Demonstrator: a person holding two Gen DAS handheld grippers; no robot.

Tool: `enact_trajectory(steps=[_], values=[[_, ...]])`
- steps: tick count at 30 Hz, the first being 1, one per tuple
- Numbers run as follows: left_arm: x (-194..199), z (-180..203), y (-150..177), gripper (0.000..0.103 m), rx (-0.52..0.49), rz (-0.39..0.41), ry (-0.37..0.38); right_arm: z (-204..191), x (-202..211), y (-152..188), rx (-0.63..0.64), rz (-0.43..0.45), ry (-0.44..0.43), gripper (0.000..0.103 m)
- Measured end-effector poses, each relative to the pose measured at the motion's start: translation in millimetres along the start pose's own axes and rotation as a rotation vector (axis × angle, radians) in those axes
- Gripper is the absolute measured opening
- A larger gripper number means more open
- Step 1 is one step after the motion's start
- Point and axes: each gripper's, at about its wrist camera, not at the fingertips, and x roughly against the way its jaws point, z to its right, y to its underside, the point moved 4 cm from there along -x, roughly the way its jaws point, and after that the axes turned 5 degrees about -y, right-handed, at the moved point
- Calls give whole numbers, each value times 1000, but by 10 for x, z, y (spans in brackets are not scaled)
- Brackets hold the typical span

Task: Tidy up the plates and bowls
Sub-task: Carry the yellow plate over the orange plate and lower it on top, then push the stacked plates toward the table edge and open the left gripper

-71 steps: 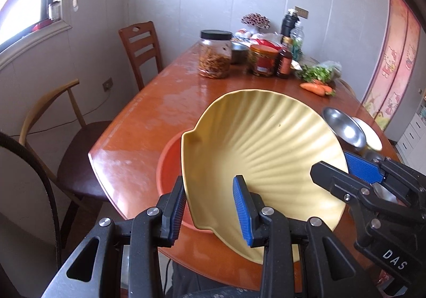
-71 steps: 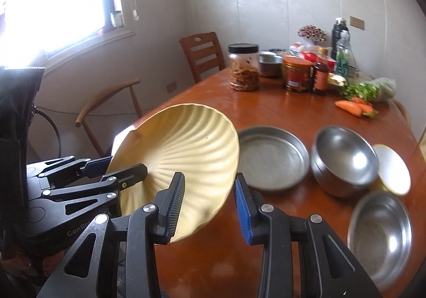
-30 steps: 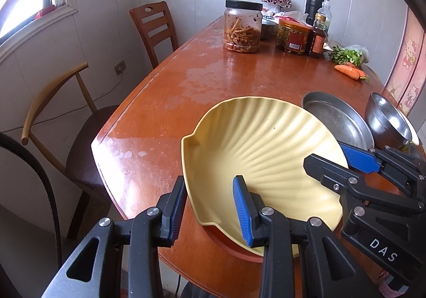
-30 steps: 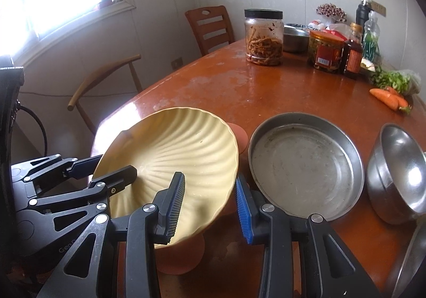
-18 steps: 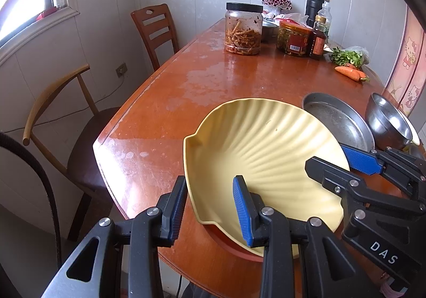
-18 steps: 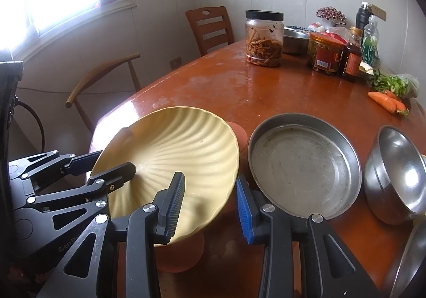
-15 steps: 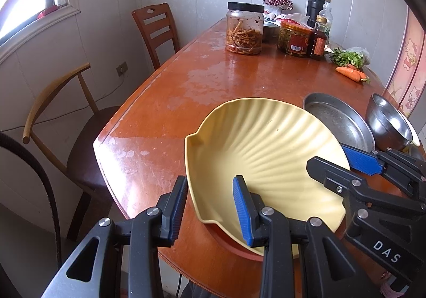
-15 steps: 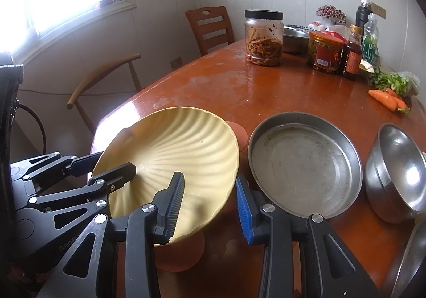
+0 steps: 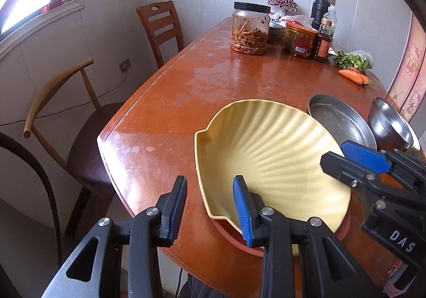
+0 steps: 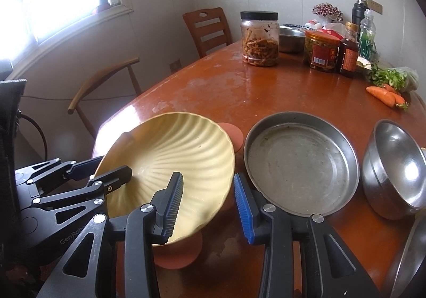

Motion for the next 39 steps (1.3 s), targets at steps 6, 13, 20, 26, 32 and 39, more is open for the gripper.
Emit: enact_trajectory(steps=[6,13,20,26,32,39], values=[[28,19,5,36,-4,4,12,118,111,-19,-30,26,17,41],[78,5,-1,37,7,16,24,283,179,3,-57,20,43,41],[138,-31,-7,38,22,31,31,381,133,25,-73,-2,54,41],[198,-17,14,39,22,37,47,412,78,79,-38,-53,37,41],[260,67,30,40,1,40,53,483,-23,74,-13,-110,17,48],[289,96,30,41,5,38,44,513,-3,157,15,-159,-12,50]])
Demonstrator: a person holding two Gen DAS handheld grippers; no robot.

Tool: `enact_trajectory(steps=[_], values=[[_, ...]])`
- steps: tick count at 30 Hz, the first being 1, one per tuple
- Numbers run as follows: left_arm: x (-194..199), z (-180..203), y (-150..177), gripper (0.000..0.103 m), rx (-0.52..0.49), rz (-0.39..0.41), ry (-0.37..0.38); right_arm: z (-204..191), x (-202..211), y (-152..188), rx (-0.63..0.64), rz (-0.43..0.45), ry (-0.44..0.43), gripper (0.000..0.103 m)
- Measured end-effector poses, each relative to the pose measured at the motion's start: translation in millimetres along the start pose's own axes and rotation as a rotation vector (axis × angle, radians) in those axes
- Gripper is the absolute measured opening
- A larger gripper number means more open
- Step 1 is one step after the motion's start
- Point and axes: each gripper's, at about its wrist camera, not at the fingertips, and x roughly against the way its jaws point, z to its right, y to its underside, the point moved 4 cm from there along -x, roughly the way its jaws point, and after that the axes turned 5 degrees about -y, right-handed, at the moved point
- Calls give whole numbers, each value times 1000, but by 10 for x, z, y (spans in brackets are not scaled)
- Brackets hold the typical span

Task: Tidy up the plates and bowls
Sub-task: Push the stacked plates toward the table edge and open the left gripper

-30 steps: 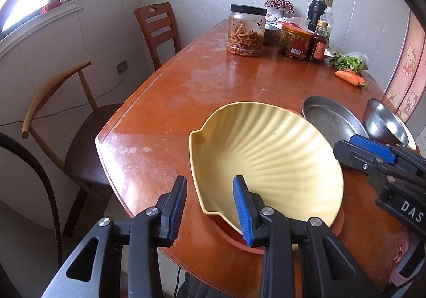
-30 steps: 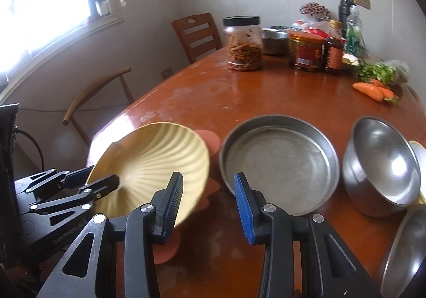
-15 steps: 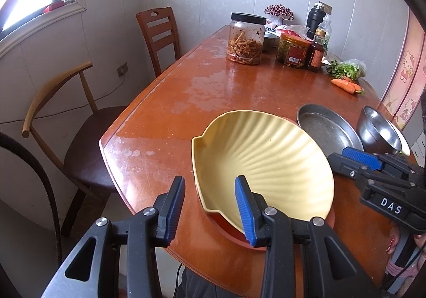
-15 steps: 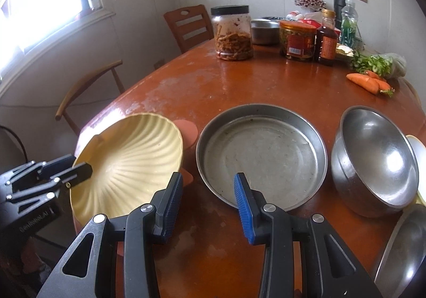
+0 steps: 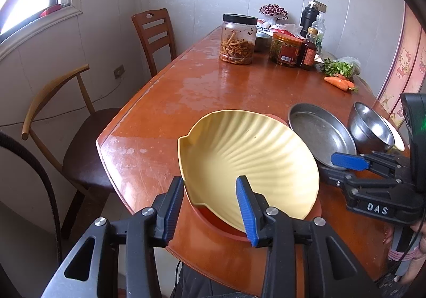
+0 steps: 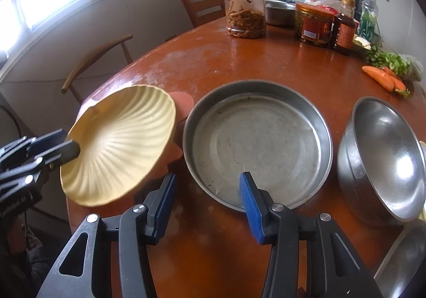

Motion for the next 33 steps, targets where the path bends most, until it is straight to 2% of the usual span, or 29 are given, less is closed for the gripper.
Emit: enact_trajectory(steps=[11,19,27,33], values=[[90,-52,23,41,24,11,-4,-137,211,241,48,-33,-52,51],[314,26,65,41,6,57,14,-300,339,482,96,-58,-52,52],[482,410,239,41,-73,53,98,-477,478,861,126,-101,-62,52],[540,765,404,41,-146,34,149,-612,651,1088,162,-100,-72,52]])
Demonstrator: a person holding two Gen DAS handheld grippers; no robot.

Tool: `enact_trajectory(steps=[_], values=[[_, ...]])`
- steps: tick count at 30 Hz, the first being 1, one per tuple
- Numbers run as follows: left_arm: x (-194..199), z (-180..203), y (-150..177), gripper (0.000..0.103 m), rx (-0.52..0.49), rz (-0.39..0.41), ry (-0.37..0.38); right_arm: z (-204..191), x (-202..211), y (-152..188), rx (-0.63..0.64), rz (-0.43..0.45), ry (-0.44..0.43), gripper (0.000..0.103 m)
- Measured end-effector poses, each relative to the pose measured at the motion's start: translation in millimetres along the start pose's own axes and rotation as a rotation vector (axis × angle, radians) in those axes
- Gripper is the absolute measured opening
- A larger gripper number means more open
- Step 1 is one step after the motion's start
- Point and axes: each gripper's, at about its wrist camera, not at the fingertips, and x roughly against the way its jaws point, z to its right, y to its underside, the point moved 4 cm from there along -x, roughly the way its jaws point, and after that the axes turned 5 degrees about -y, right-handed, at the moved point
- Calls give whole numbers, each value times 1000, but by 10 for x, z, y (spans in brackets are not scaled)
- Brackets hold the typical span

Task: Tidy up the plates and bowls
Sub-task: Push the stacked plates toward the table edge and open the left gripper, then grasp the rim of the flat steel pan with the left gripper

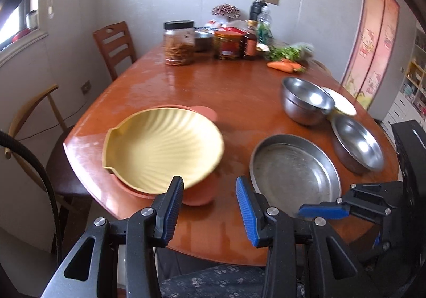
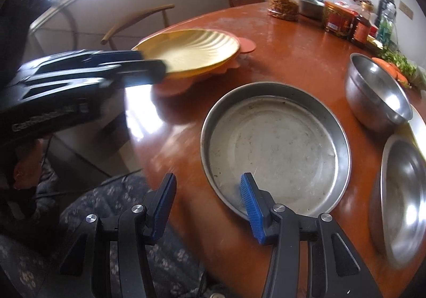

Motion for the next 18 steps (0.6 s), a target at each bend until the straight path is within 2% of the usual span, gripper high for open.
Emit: enact_trajectory(steps=[4,8,14,18], values=[[-81,232,59,41,-39,-32,27,-54,92,117,12,16,13,52],[-145,349,95,41,-52,-53,25,8,380,210,6,109,100,52],[-214,414,111,41,-56,-69,22,342,647,342,-154,191,163,58],[-228,408,128,41,-49,-77,19,562,607,410,-273,197,137,58]])
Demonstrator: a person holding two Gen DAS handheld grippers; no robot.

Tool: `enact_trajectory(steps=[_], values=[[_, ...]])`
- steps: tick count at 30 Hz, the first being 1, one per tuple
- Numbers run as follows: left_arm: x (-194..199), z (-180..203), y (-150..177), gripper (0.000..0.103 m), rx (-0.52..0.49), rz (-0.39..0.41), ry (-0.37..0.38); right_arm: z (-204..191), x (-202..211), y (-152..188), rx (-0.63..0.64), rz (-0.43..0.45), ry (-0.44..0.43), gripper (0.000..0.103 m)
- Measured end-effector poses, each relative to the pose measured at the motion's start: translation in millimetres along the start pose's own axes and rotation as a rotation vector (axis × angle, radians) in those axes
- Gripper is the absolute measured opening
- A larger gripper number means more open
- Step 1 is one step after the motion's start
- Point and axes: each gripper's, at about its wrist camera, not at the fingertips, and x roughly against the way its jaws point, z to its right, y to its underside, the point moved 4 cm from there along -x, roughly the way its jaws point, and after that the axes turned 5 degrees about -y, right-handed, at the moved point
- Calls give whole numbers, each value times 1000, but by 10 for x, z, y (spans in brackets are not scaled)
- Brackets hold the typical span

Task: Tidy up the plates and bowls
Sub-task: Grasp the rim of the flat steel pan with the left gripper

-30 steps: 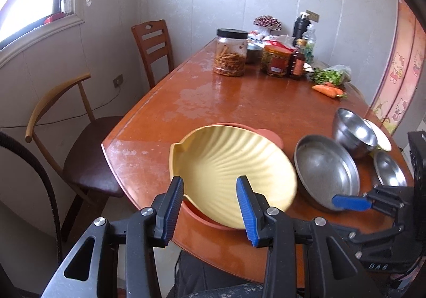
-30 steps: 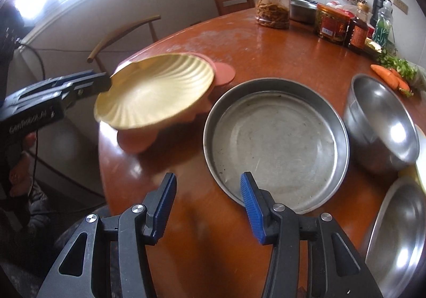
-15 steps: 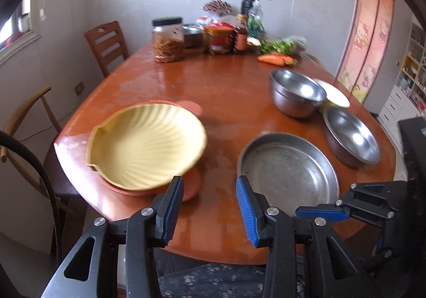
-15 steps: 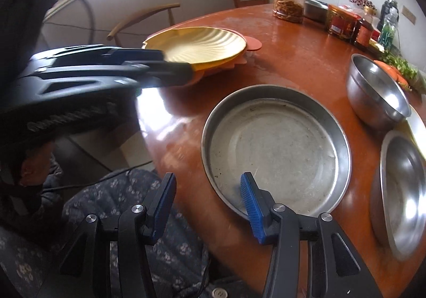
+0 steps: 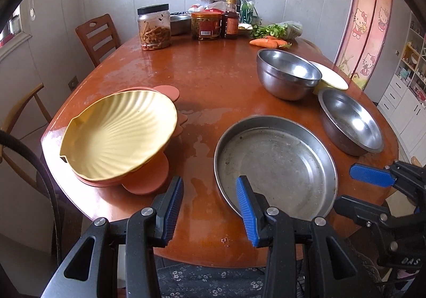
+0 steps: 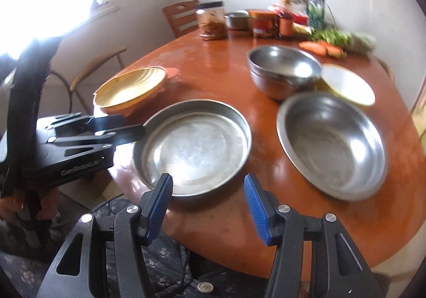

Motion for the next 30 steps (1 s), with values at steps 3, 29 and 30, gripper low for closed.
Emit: enact_trajectory(steps=[3,29,30], values=[[-11,-1,4,41,6,-2,-5,57,-64,-15,-51,3,-19,58],[-222,110,51,41,-7,-41,7,134,-406,-104,-71,46,82,56],[-229,114,55,41,-10,-42,6,134,-415,-102,-70,44,84,56]])
